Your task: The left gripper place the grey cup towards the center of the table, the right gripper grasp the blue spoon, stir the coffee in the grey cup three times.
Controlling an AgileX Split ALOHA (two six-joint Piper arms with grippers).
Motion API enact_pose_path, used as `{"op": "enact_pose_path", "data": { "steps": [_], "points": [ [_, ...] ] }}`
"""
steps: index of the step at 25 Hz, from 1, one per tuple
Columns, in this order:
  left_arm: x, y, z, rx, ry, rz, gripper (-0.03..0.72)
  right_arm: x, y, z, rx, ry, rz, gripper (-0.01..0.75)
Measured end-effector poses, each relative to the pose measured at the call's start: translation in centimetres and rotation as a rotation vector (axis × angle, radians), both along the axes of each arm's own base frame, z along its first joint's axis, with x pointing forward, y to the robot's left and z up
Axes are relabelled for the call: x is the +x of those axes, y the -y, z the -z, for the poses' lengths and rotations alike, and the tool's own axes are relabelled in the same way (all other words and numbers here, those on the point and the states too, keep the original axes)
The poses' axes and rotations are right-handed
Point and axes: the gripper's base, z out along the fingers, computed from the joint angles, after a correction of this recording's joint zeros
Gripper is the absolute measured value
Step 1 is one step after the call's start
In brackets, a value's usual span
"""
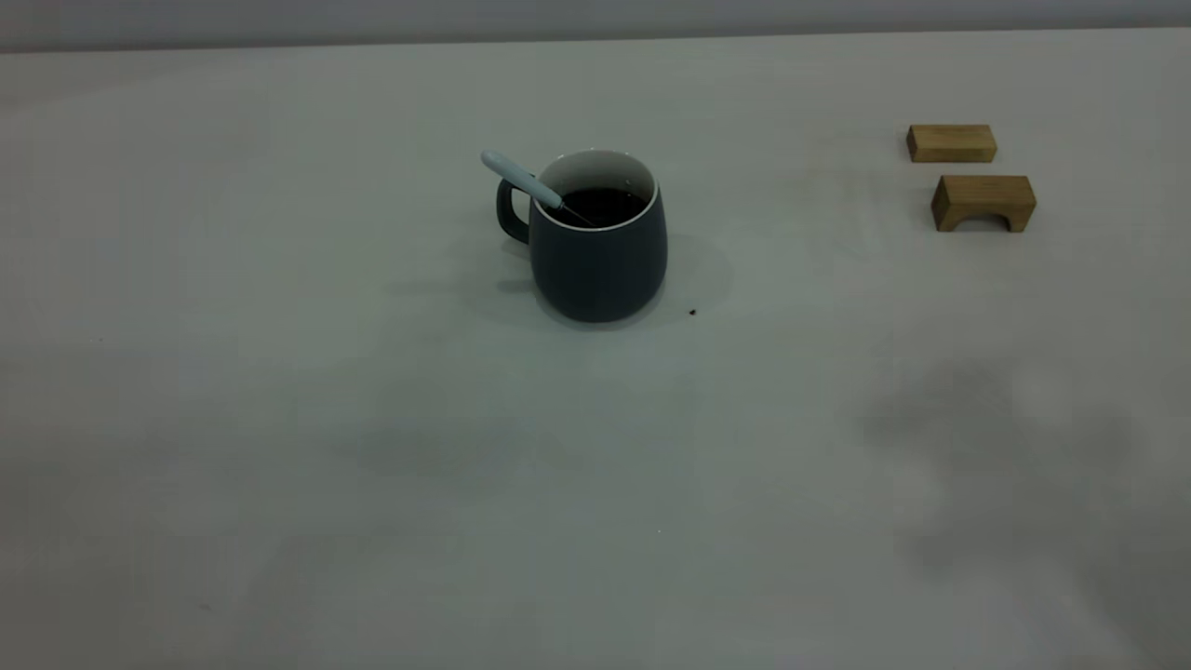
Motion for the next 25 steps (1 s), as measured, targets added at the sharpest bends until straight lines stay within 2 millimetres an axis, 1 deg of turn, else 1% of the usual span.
{"op": "enact_pose_path", "data": {
  "steps": [2, 4, 7, 8, 11, 13, 16, 18, 21, 25],
  "points": [
    [0.0, 0.0, 0.0, 0.000, 0.000, 0.000, 0.351, -3.1, 0.8, 1.2, -0.005, -0.007, -0.004, 0.224],
    [0.0, 0.0, 0.0, 0.000, 0.000, 0.000, 0.351, -6.2, 1.7, 1.8, 0.002, 0.023, -0.005, 0.227],
    [0.0, 0.0, 0.0, 0.000, 0.000, 0.000, 0.351, -10.0, 2.7, 2.8, 0.014, 0.070, -0.004, 0.227],
    [0.0, 0.0, 0.0, 0.000, 0.000, 0.000, 0.351, -11.2, 3.0, 3.3, 0.021, 0.087, 0.000, 0.227],
    [0.0, 0.0, 0.0, 0.000, 0.000, 0.000, 0.351, -14.0, 4.1, 5.2, 0.030, 0.120, 0.048, 0.228],
    [0.0, 0.0, 0.0, 0.000, 0.000, 0.000, 0.351, -15.3, 4.7, 6.8, 0.033, 0.143, 0.096, 0.230],
    [0.0, 0.0, 0.0, 0.000, 0.000, 0.000, 0.351, -16.8, 5.3, 8.6, 0.031, 0.197, 0.172, 0.234],
    [0.0, 0.0, 0.0, 0.000, 0.000, 0.000, 0.351, -17.7, 5.7, 9.4, 0.013, 0.231, 0.213, 0.237],
    [0.0, 0.0, 0.0, 0.000, 0.000, 0.000, 0.351, -18.6, 6.1, 10.4, -0.011, 0.277, 0.260, 0.238],
    [0.0, 0.0, 0.0, 0.000, 0.000, 0.000, 0.351, -19.1, 6.1, 11.8, 0.020, 0.326, 0.307, 0.238]
  ]
}}
